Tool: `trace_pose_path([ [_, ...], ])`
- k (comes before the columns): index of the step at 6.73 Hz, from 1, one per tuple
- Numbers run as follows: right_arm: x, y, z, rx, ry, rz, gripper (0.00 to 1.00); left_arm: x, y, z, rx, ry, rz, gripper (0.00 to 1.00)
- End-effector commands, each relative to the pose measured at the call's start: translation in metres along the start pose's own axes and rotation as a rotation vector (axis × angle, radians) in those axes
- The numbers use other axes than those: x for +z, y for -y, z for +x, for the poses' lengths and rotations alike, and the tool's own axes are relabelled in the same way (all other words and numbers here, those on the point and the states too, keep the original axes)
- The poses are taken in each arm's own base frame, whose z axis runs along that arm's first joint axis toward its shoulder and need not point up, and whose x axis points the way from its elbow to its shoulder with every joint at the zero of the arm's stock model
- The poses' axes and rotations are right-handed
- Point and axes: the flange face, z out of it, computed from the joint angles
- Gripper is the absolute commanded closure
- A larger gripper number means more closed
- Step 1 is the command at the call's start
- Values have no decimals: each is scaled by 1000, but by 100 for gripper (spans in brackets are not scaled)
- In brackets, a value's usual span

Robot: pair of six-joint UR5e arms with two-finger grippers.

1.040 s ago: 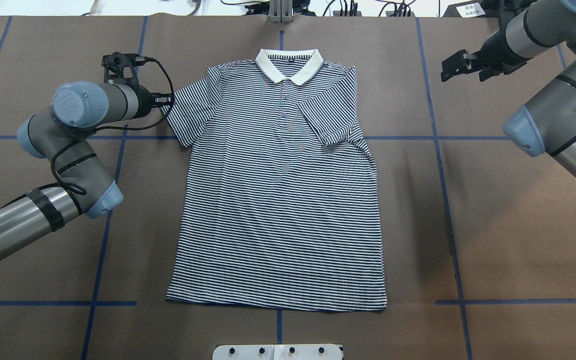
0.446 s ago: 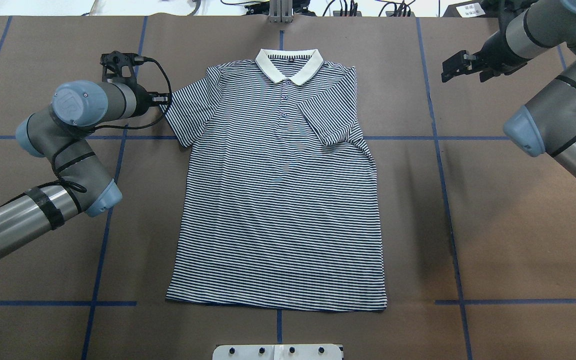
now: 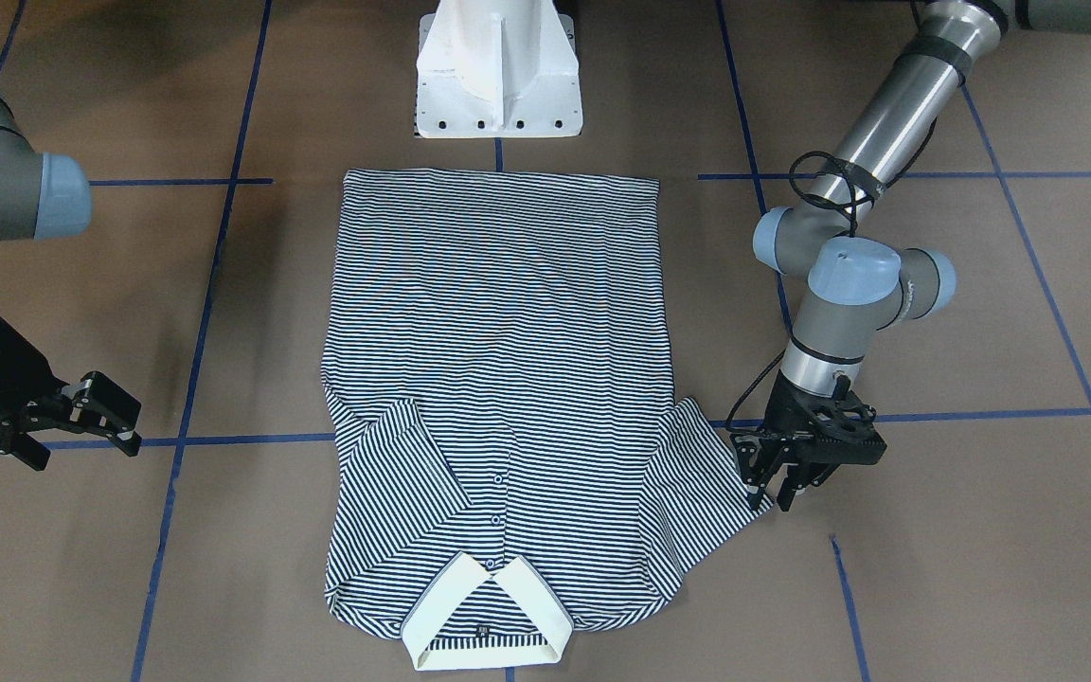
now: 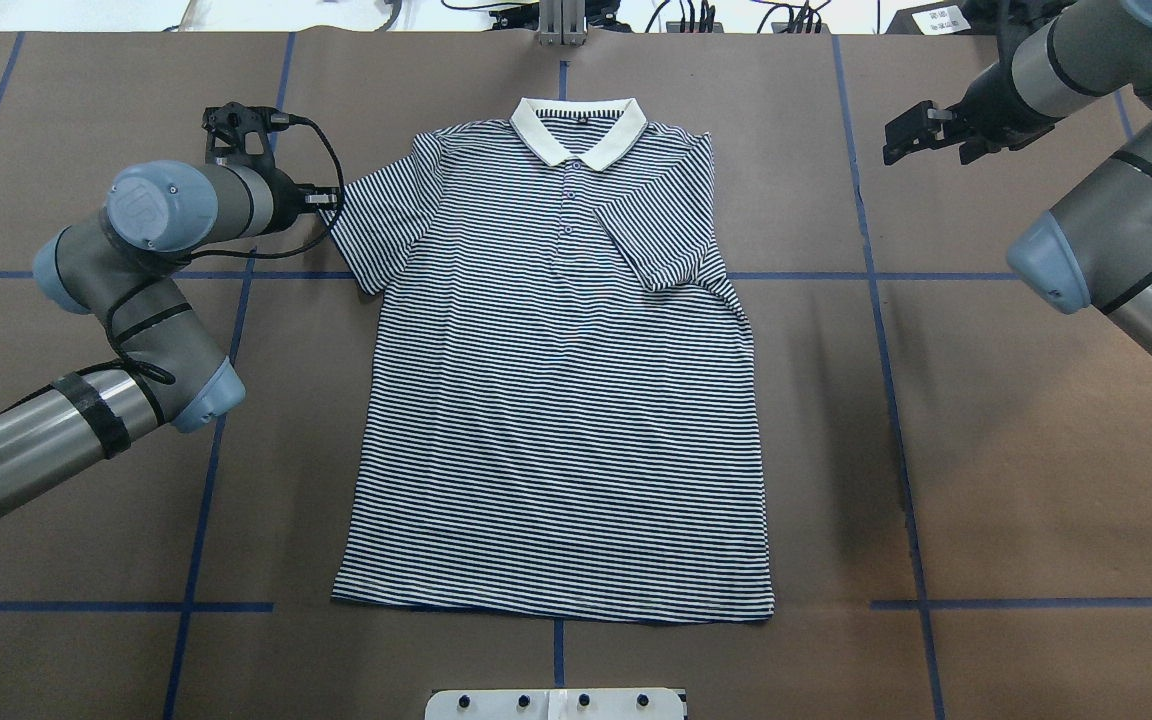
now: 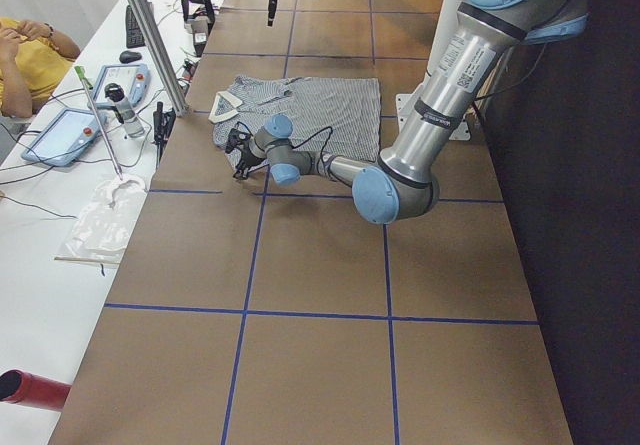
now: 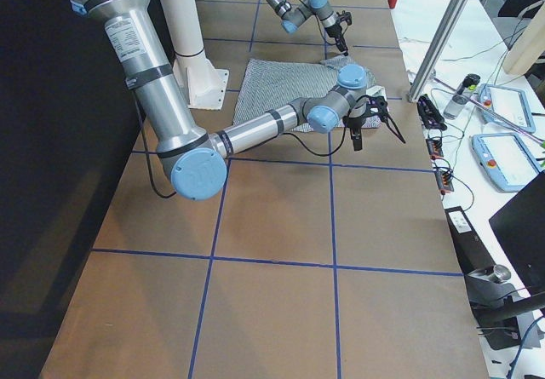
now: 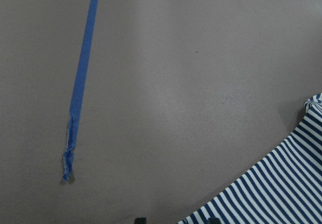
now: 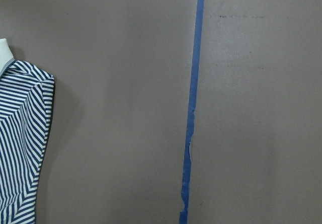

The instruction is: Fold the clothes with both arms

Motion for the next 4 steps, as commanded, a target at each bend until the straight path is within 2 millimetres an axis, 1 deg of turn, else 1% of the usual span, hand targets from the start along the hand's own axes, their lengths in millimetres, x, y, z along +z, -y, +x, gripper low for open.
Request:
trace_pose_path([
  [1,0,0,0,0,0,-1,0,0,-1,2,2,-3,-1,74],
  [2,1,-1,1,1,-1,-2,0,1,0,1,1,0,-1,82],
  [3,1,-1,1,1,-1,-2,0,1,-1,3,2,-2,-3,95],
  [4,1,-1,1,1,-1,-2,0,-1,5,10,15,-12,5,100],
])
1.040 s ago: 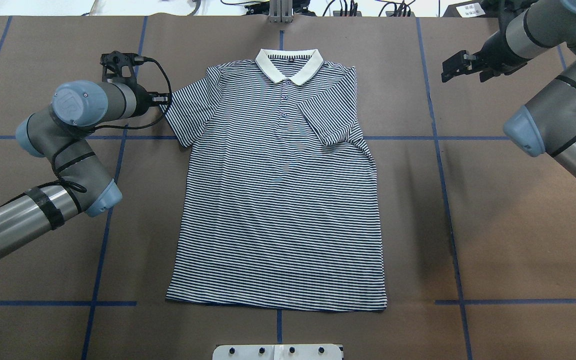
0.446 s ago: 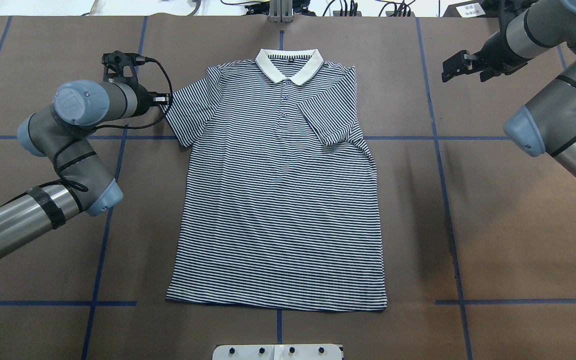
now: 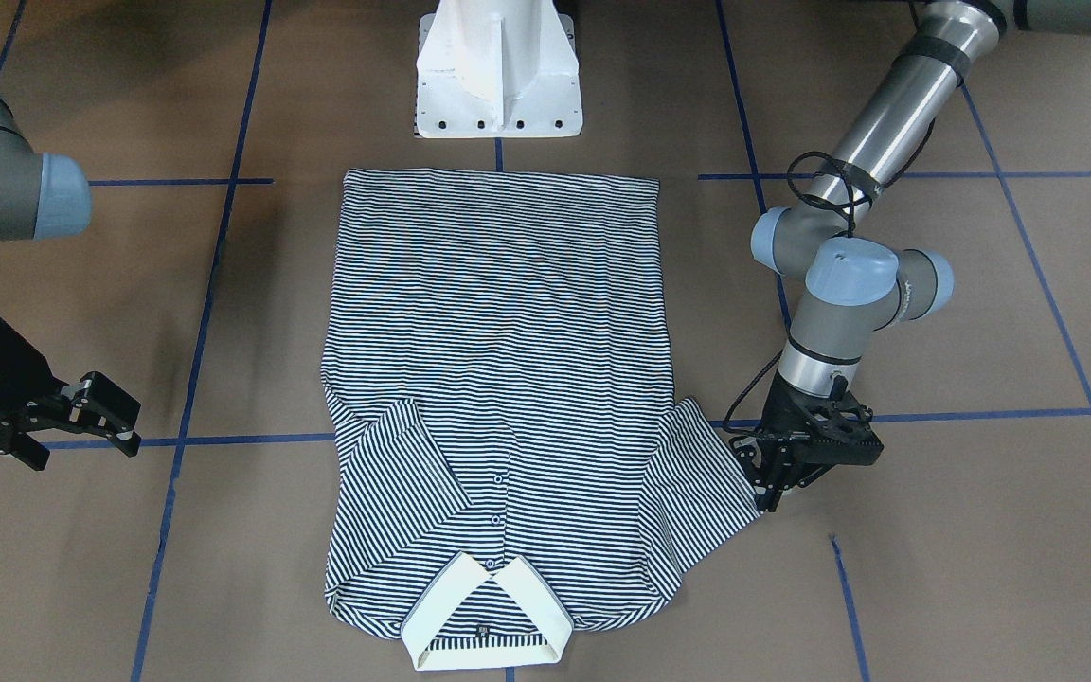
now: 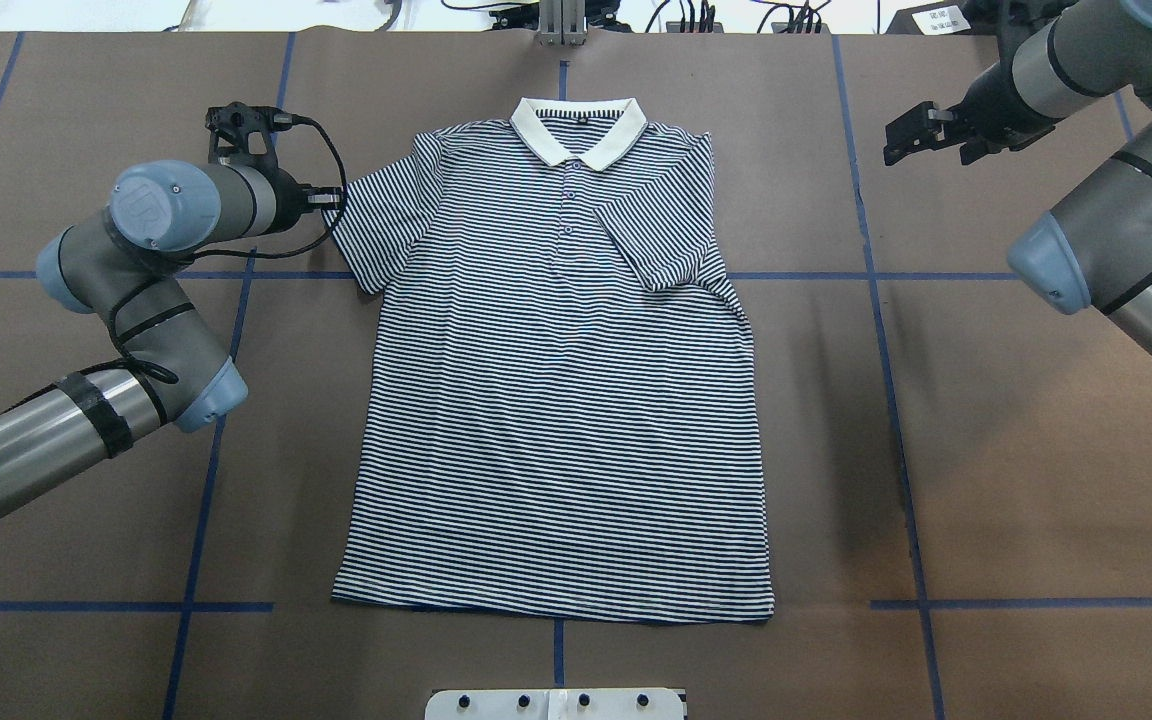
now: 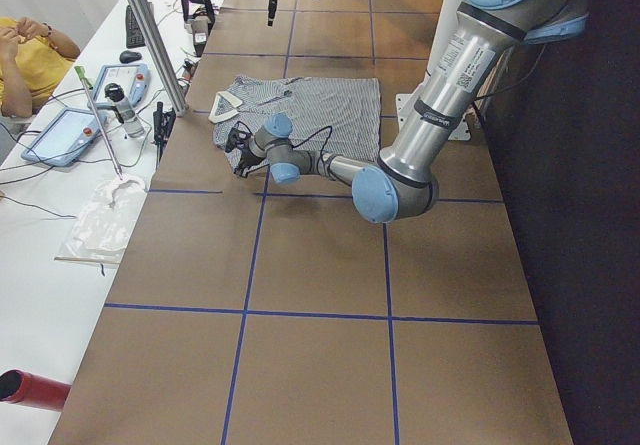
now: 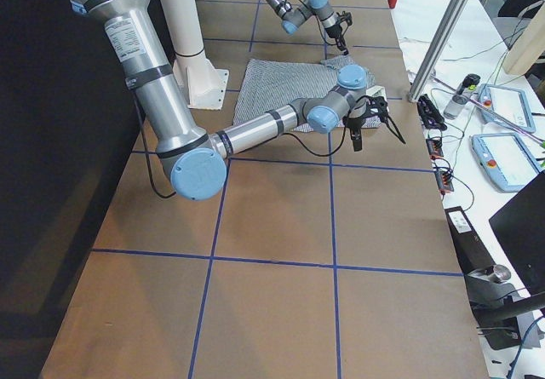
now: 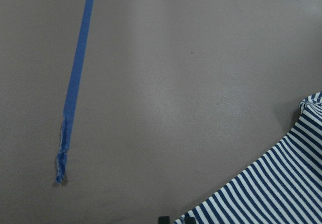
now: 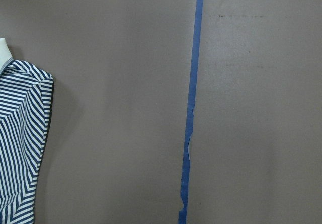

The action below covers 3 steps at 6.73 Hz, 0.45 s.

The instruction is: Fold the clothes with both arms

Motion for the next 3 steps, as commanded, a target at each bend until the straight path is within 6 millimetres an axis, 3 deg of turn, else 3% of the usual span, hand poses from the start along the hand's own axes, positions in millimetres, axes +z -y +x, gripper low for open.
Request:
trace_pose_path([
  [1,-1,0,1,1,-1,1,0,-4,8,13,12,-20,12,100],
  [3,0,0,0,0,0,0,0,-9,24,43,11,-24,8,100],
])
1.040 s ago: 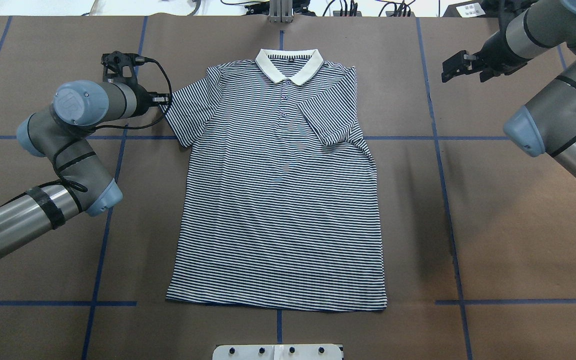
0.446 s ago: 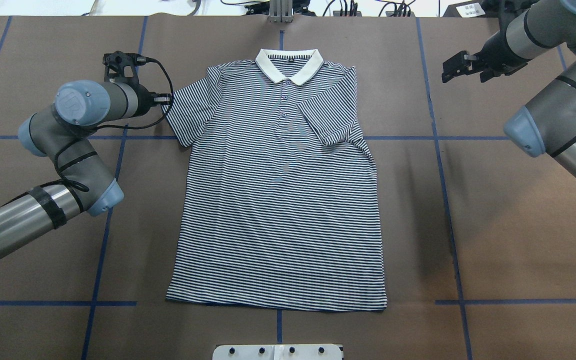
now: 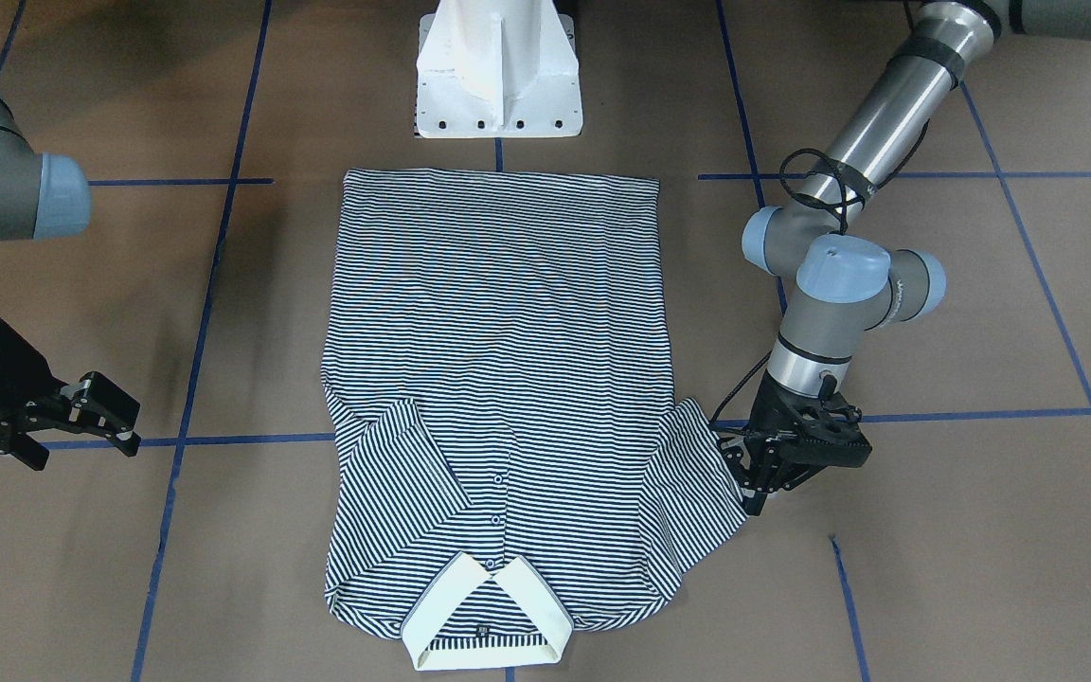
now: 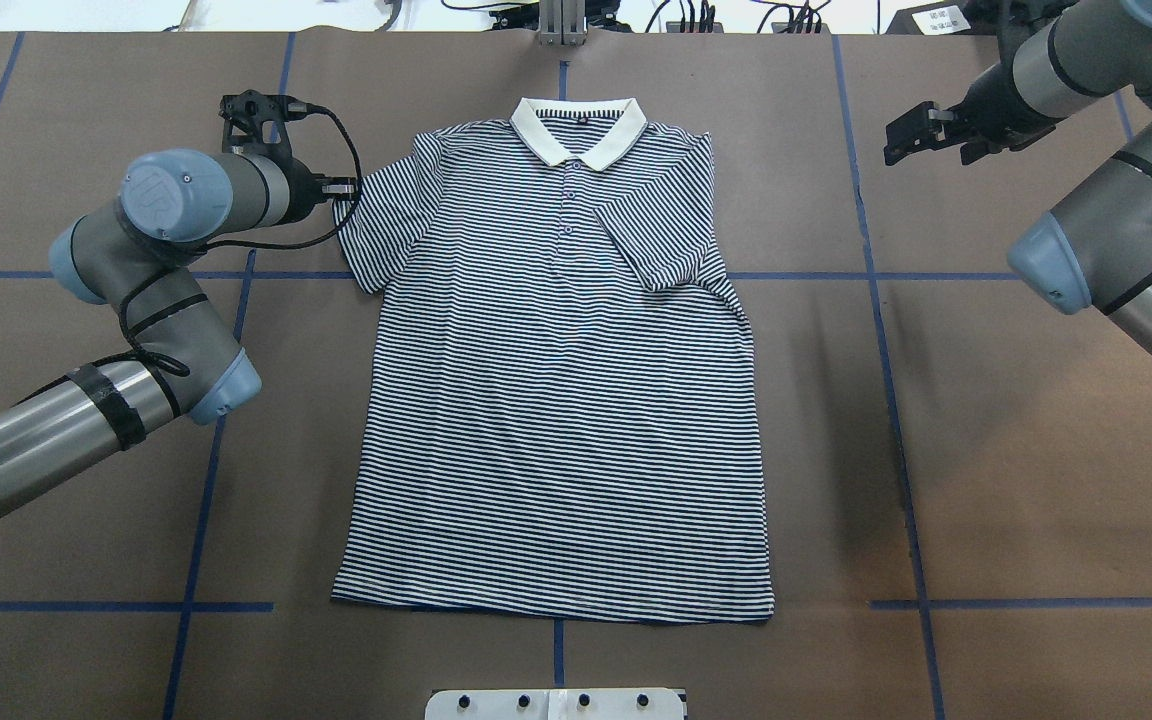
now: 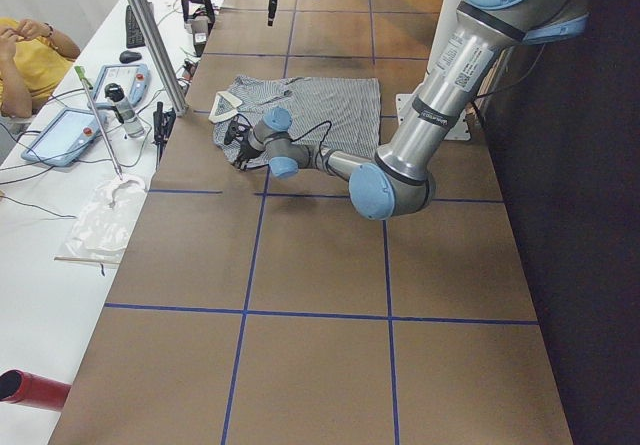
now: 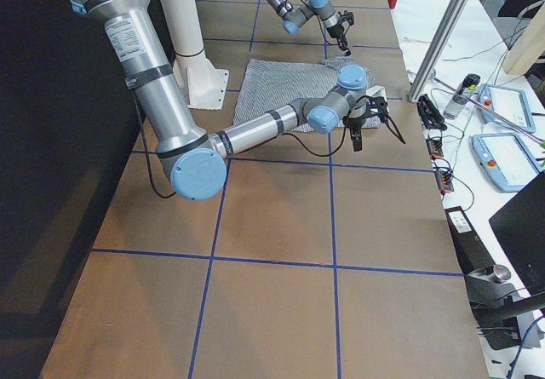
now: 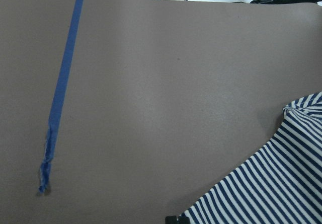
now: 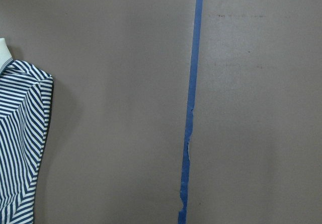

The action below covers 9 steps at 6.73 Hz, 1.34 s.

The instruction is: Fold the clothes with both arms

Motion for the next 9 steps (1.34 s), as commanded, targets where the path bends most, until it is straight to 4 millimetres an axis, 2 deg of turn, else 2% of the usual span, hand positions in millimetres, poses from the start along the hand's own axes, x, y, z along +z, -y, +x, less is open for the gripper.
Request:
trace_pose_path([
  [1,0,0,-1,0,1,1,0,-15,23,43,-8,13,-11,100],
  [2,0,0,-1,0,0,2,0,-30,30,67,-17,27,-25,100],
  [3,0,0,-1,2,0,2,0,-30,20,103,-84,32,-57,100],
  [4,-1,0,0,4,0,3,0,-31,5,154,-118,39,-100,100],
  [6,-2,0,-3,6,4,3,0,-33,-26,222,-164,20,-108,100],
  [8,-3,0,-3,8,4,5,0,-22,-27,229,-160,36,-117,100],
  [9,-3,1,-4,7,4,6,0,-23,-26,230,-136,33,-117,62],
])
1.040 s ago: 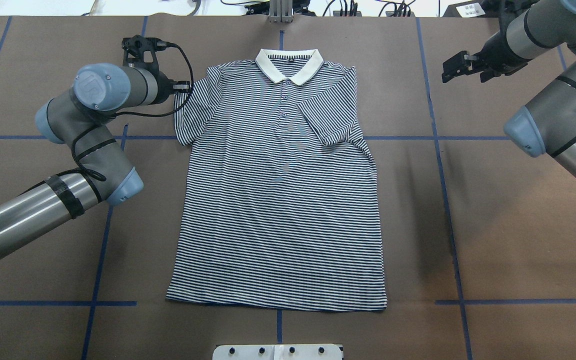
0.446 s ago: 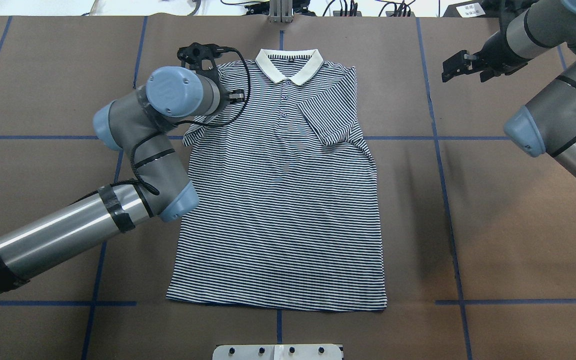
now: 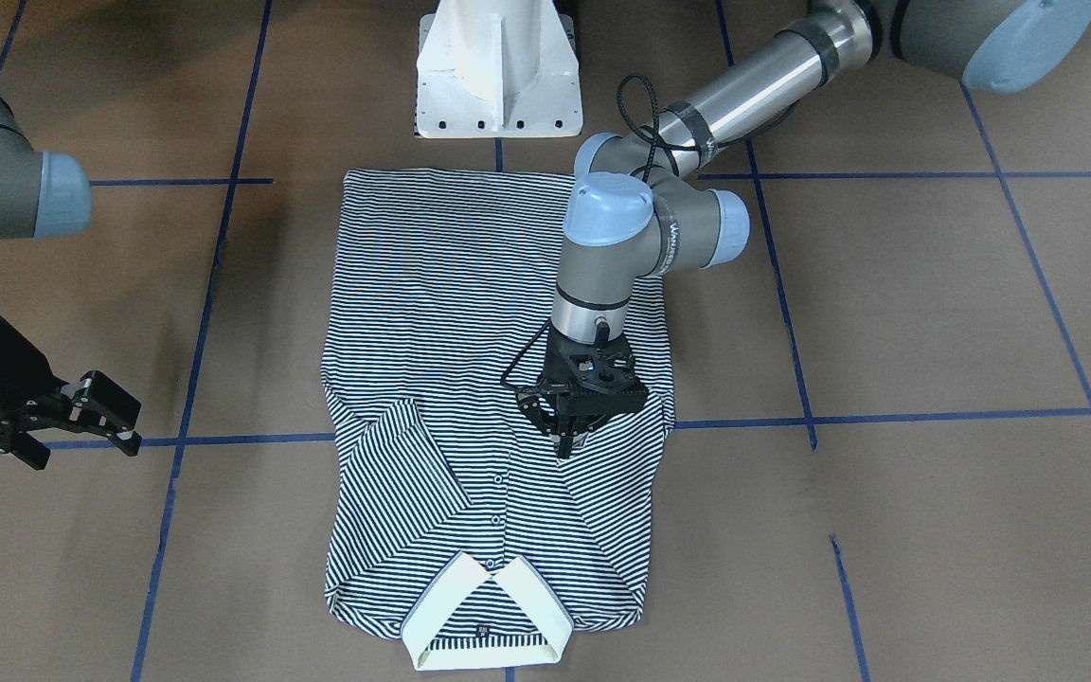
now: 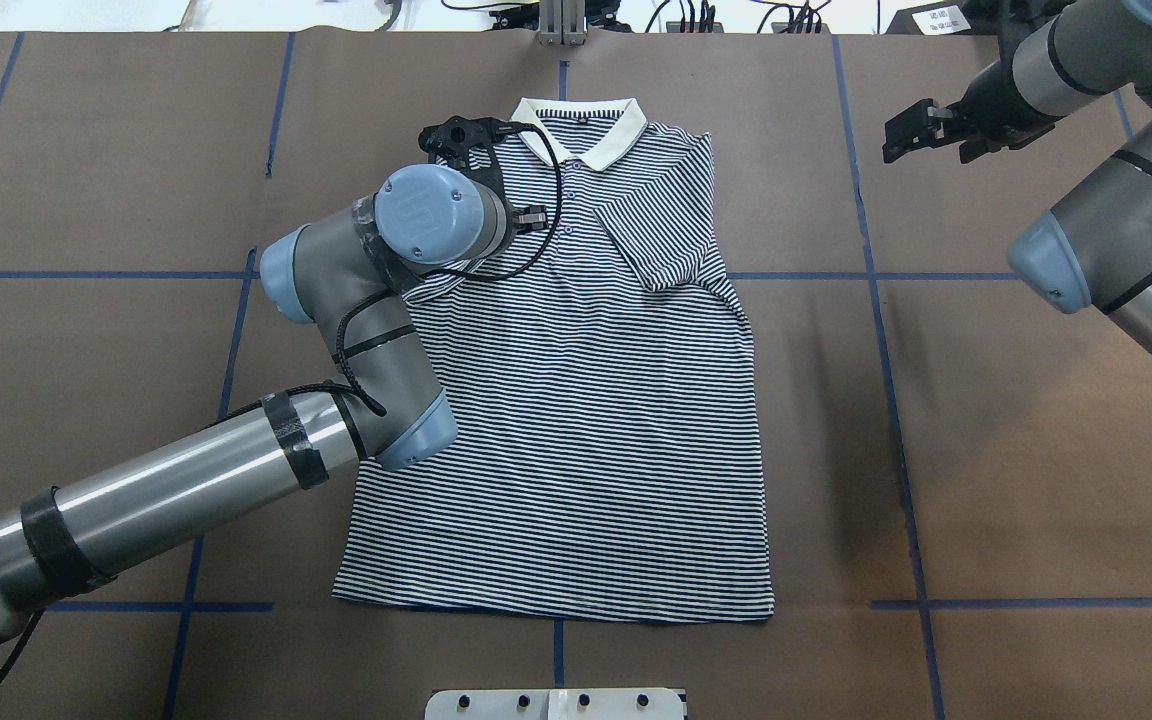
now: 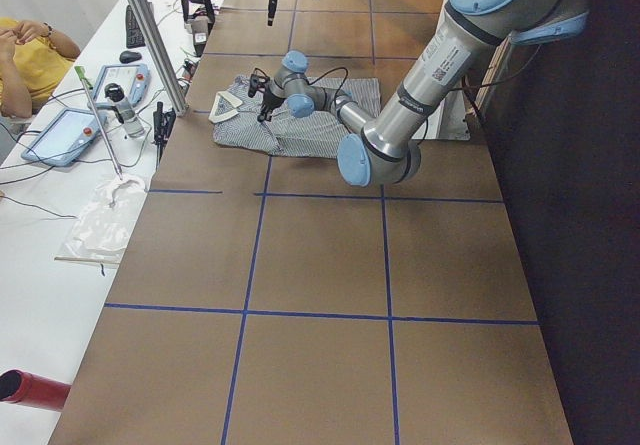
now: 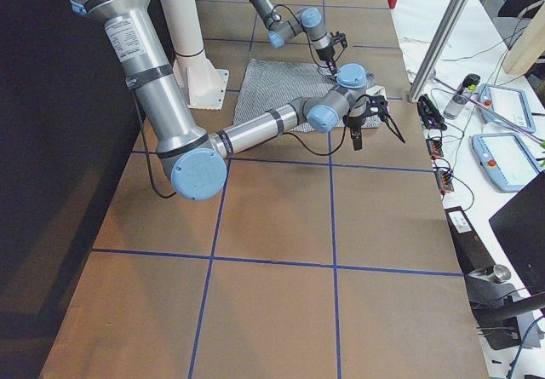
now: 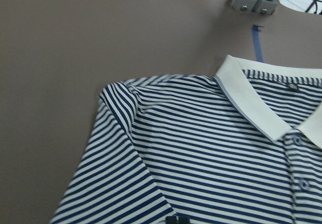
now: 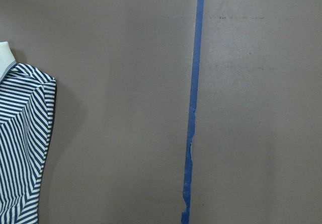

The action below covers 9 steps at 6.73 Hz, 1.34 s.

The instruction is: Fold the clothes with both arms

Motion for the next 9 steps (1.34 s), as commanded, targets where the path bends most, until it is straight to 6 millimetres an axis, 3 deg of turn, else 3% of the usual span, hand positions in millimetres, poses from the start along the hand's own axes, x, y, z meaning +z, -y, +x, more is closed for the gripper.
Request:
trace_pose_path([
  [1,0,0,-1,1,1,-1,0,1,-1,3,133,2,-5,1],
  [3,-6,-1,-5,2,9,9,0,-14,5,8,287,-22,-19,0],
  [4,-18,-4,-19,66,24,27,0,-28,7,2,320,-44,-52,0],
  [5,-8,-28,-49,146,43,9,0,-49,0,-22,323,-66,-49,0],
  [6,0,-75,-83,172,39,24,0,-78,-12,-52,326,-103,-56,0],
  [7,-2,-132,-103,215,33,16,0,-111,-22,-67,325,-136,-86,0],
  [8,-26,-193,-130,271,14,-12,0,-135,-38,-90,324,-163,-94,0],
  [9,-44,-254,-168,323,0,-17,0,-157,-77,-99,344,-199,-132,0],
])
